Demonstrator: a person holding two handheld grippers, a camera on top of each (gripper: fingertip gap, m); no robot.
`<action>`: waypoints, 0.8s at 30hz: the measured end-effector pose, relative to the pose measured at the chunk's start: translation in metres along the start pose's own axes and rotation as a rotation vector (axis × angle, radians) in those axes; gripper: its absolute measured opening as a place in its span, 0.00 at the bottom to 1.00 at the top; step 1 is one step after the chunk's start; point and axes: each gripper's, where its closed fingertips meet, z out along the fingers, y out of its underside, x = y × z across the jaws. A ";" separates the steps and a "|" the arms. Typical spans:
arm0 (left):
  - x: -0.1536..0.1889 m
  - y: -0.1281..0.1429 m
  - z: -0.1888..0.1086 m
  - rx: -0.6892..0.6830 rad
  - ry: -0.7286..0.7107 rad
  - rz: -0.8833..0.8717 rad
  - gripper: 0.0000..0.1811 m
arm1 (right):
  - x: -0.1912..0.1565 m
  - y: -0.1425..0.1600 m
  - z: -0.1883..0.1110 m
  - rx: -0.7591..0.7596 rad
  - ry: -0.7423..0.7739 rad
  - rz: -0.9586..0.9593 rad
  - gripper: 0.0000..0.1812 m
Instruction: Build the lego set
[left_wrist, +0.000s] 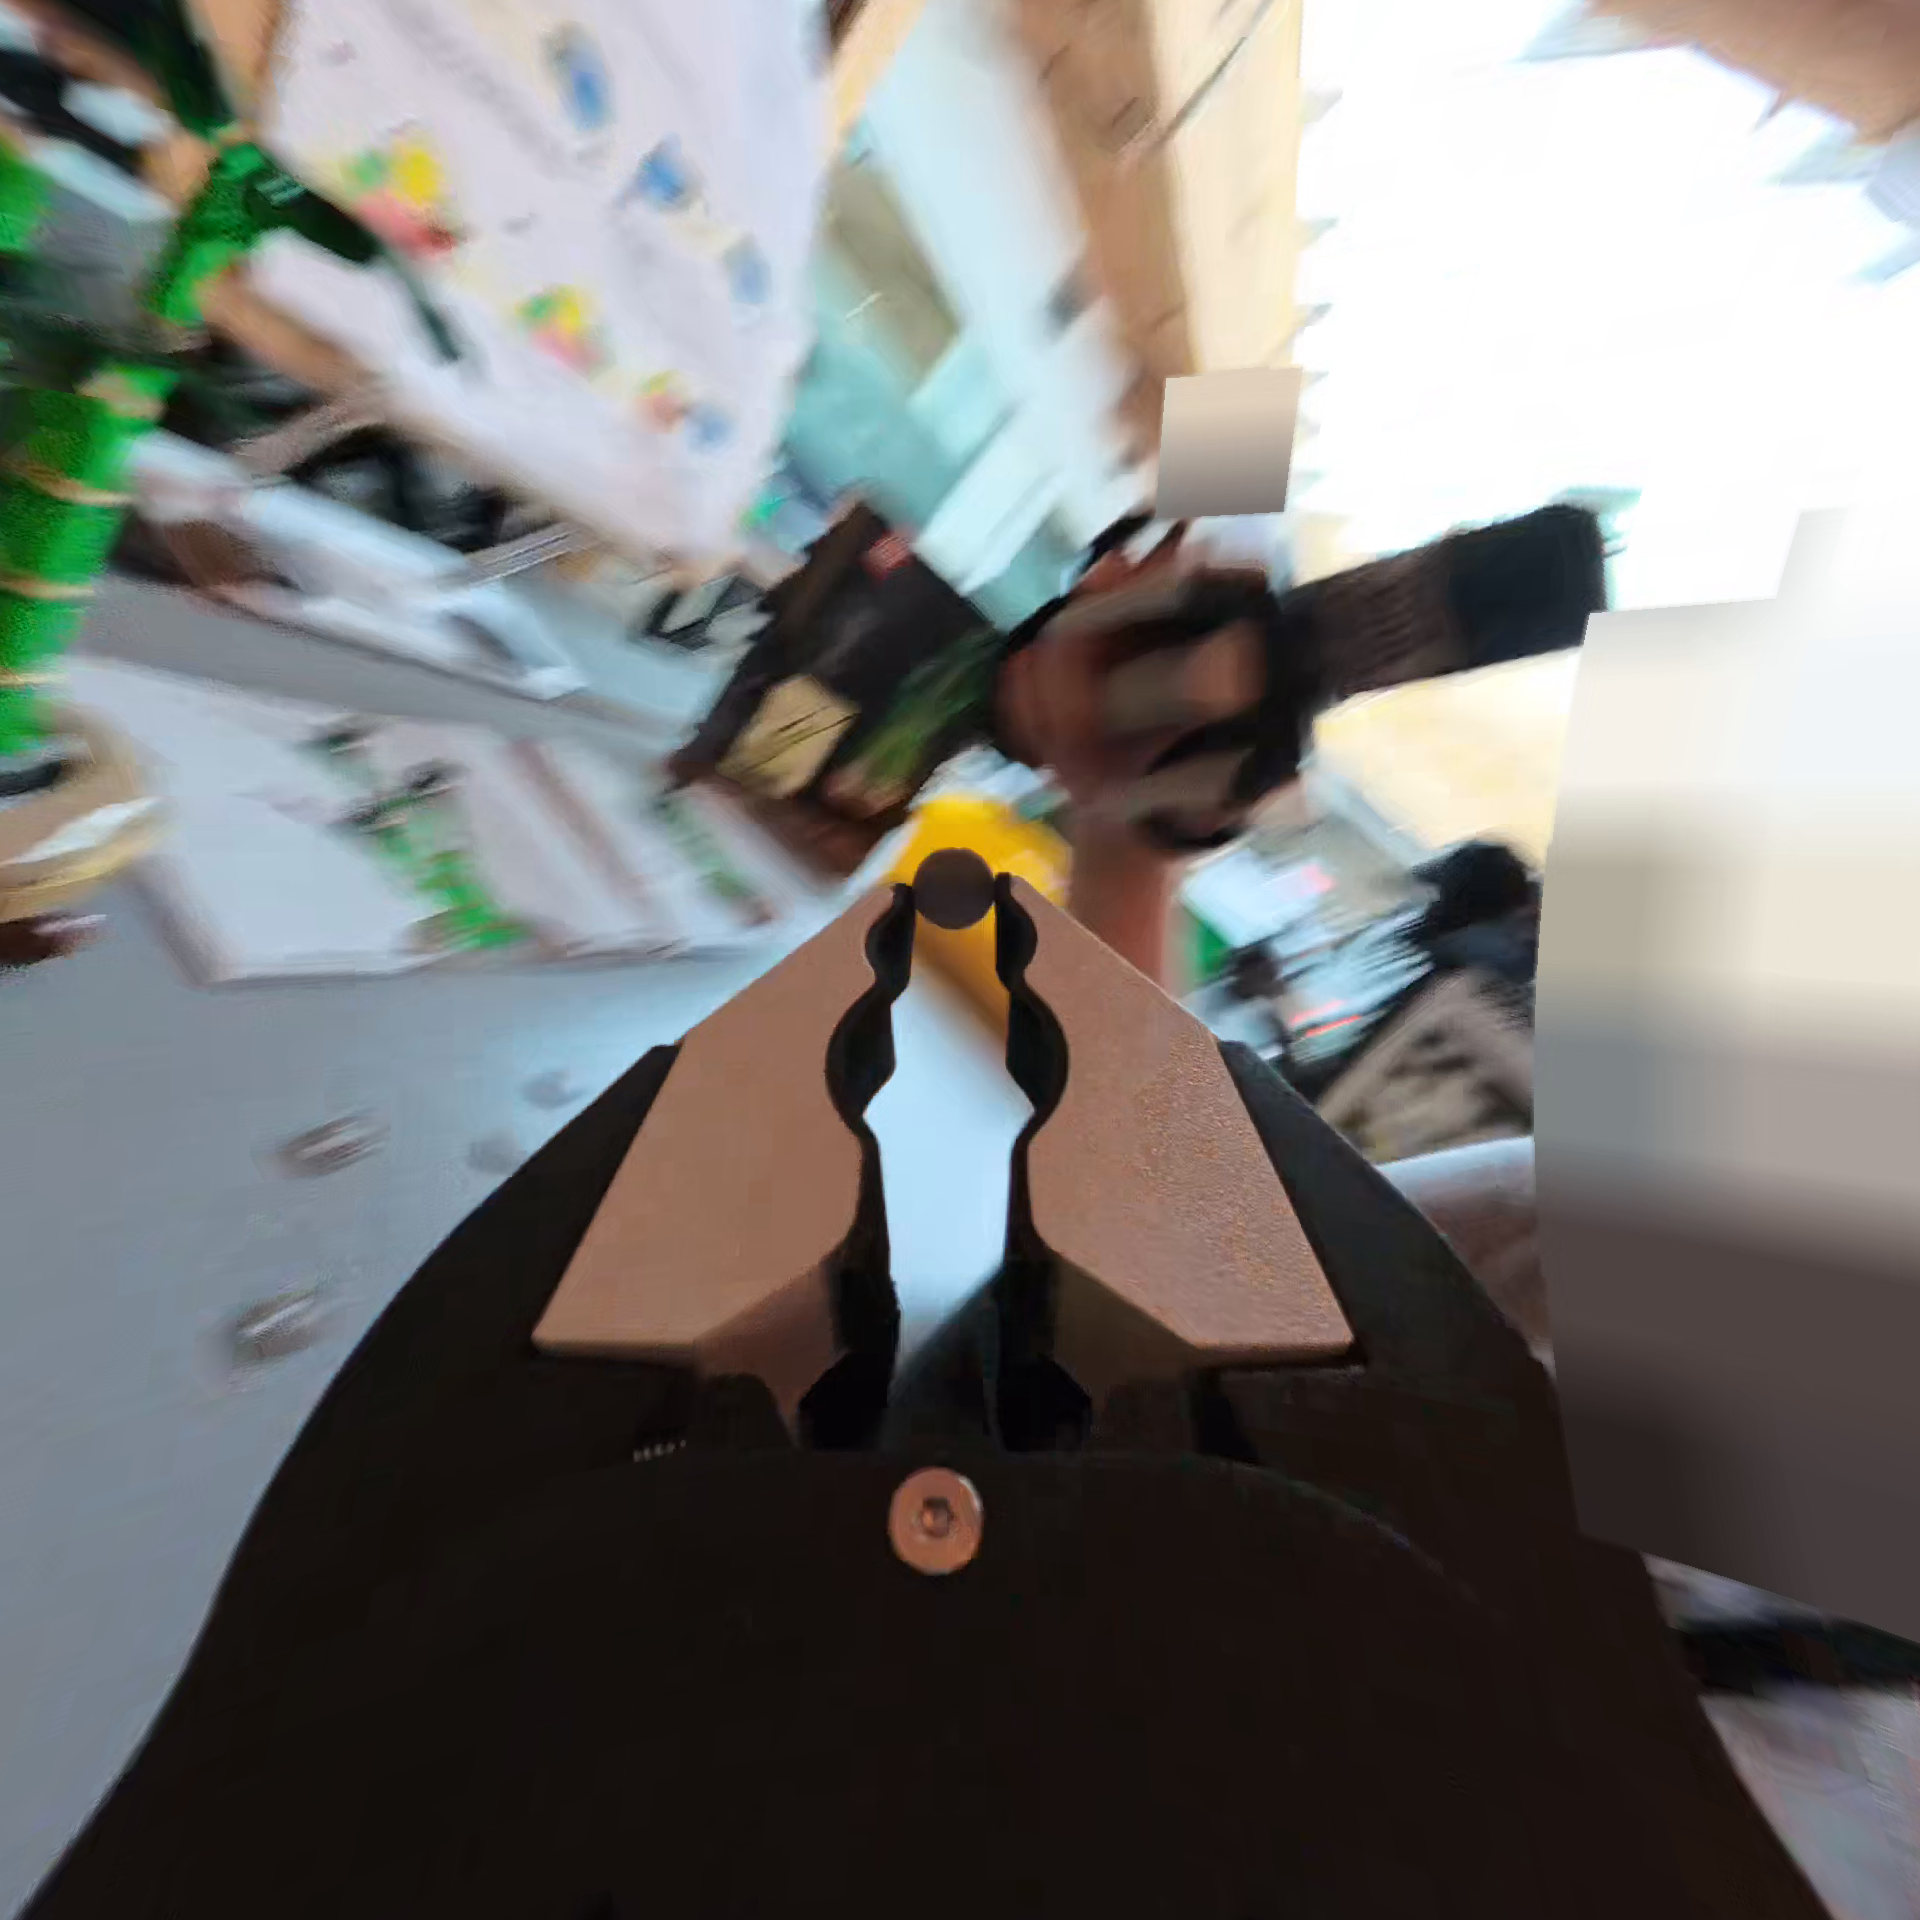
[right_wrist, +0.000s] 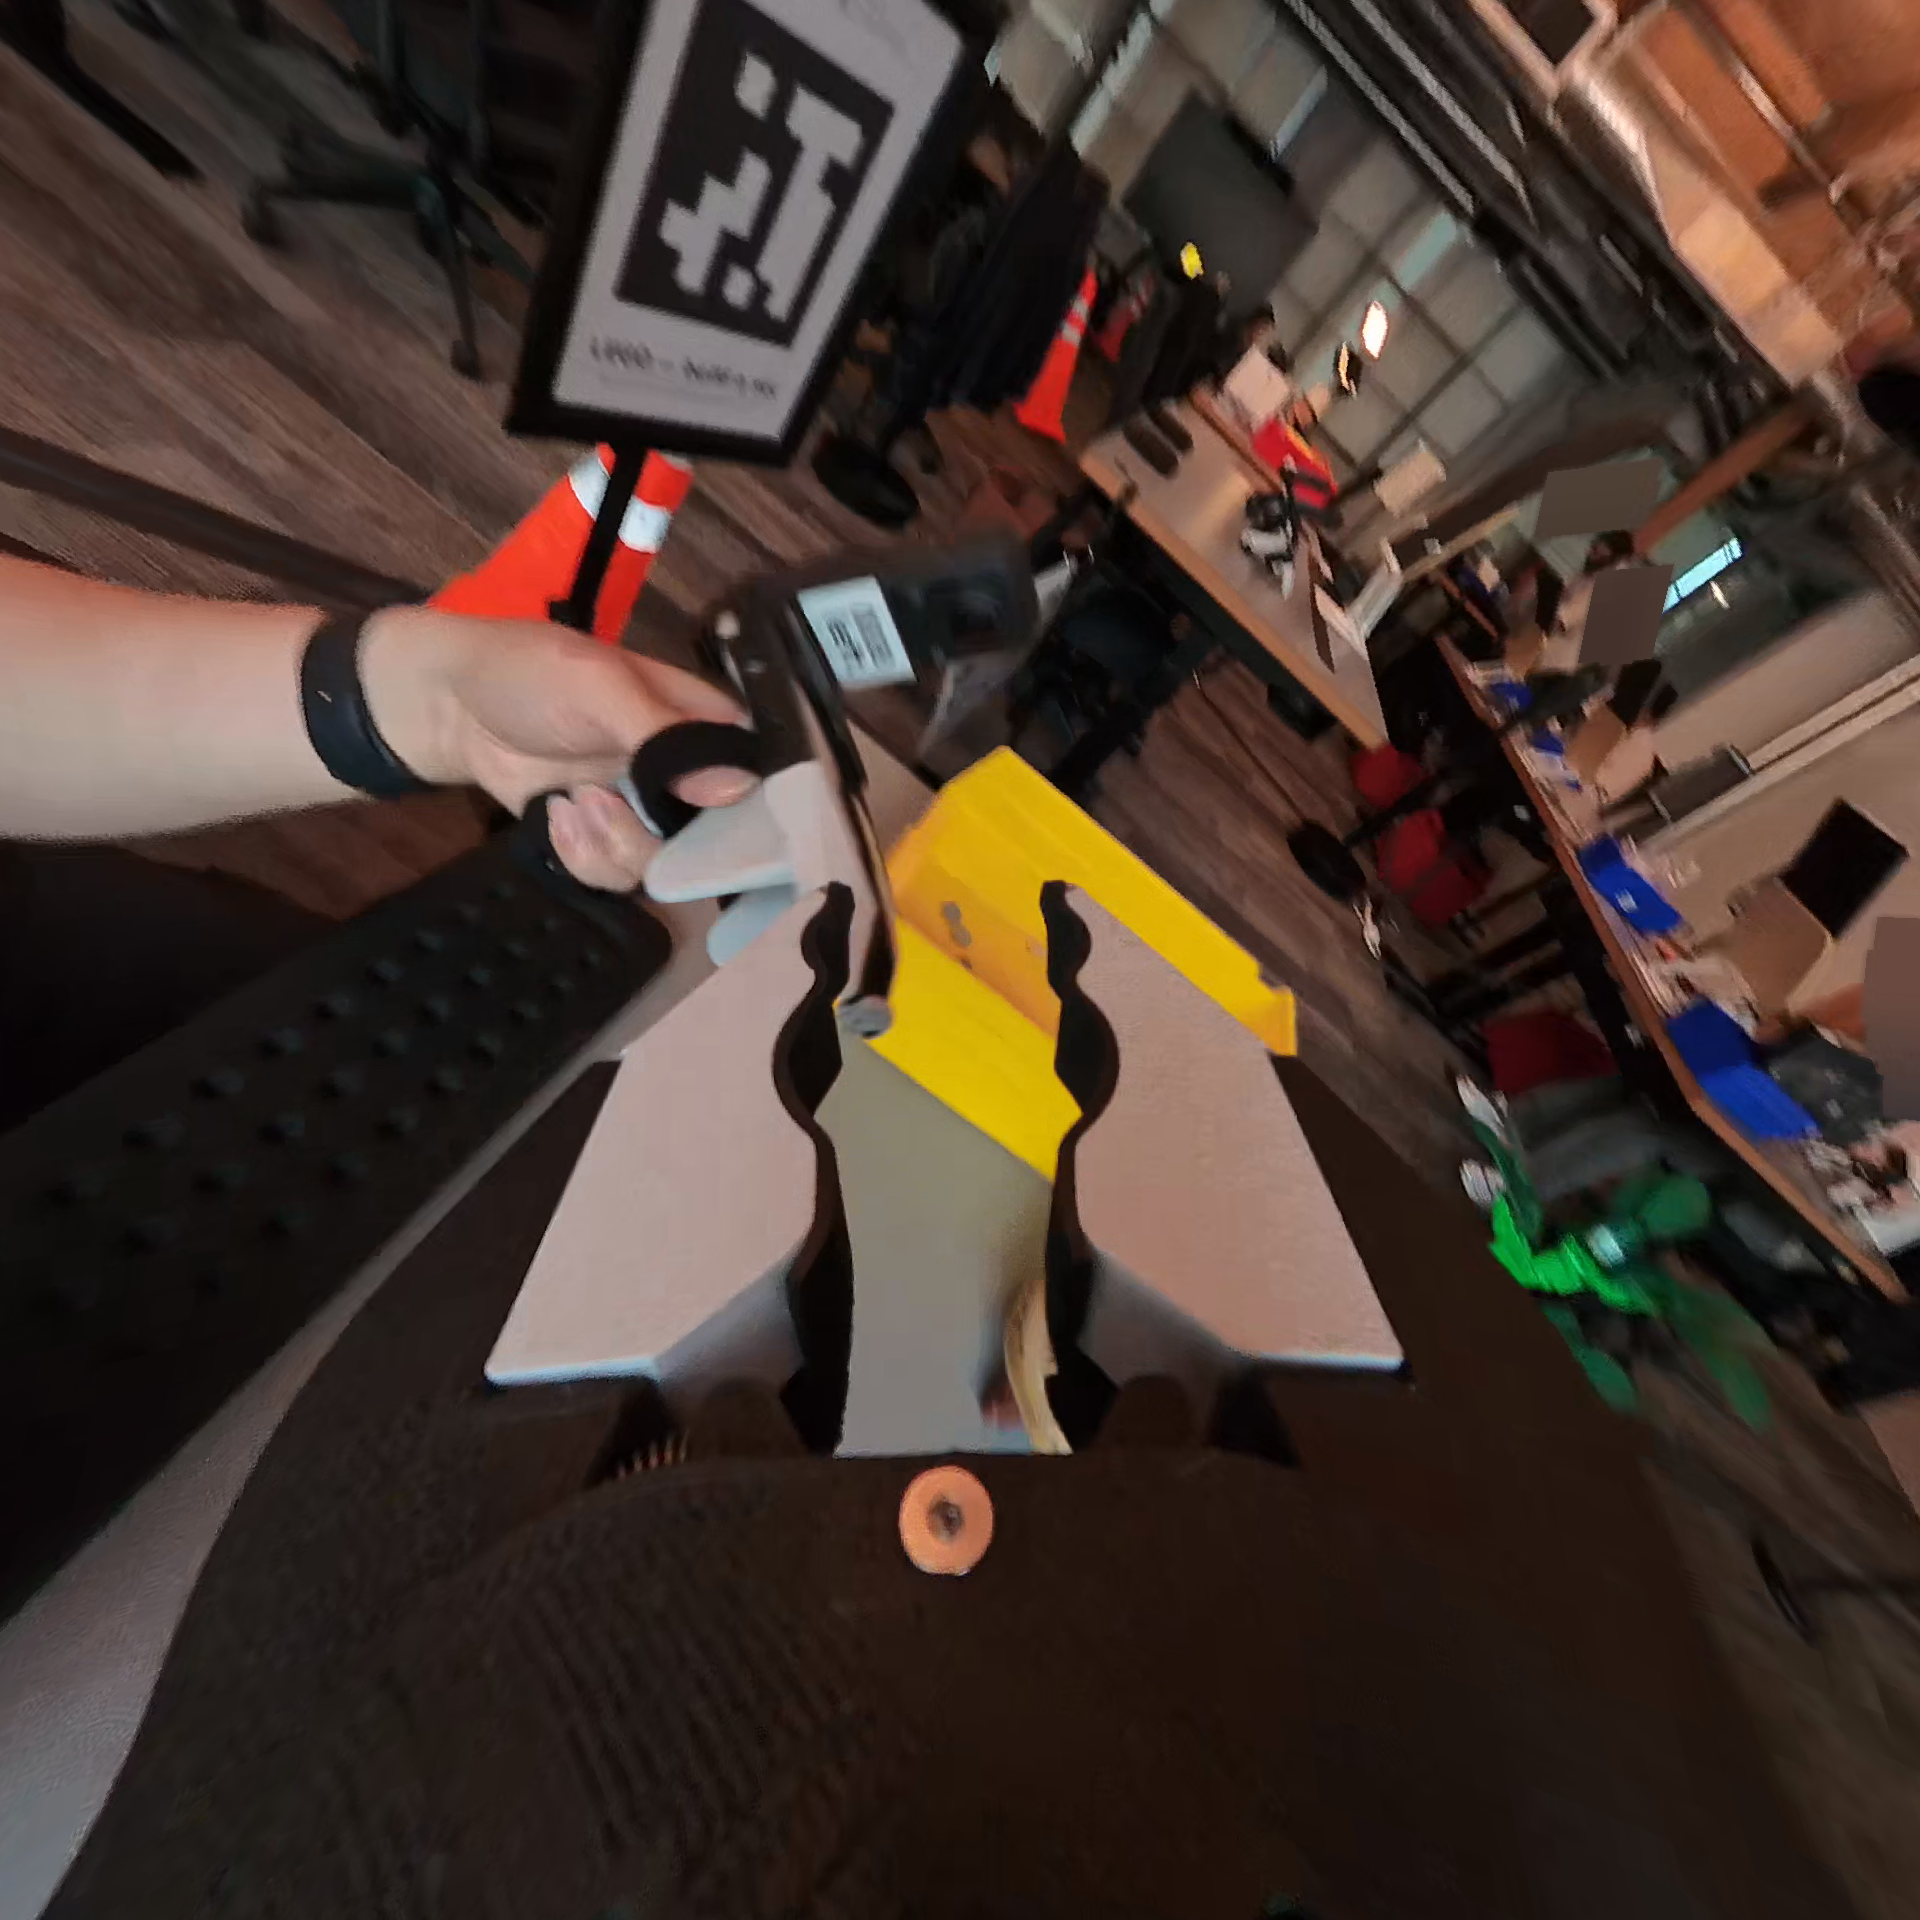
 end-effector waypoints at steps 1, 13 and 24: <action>-0.016 0.013 0.003 -0.088 -0.151 0.094 0.07 | 0.004 0.007 -0.009 -0.038 0.023 0.012 0.20; -0.124 0.141 0.033 -0.934 -0.695 0.390 0.08 | 0.041 -0.018 -0.161 0.089 0.469 0.112 0.18; -0.150 0.164 0.039 -1.185 -0.769 0.507 0.08 | 0.043 0.000 -0.153 -0.012 0.463 0.094 0.18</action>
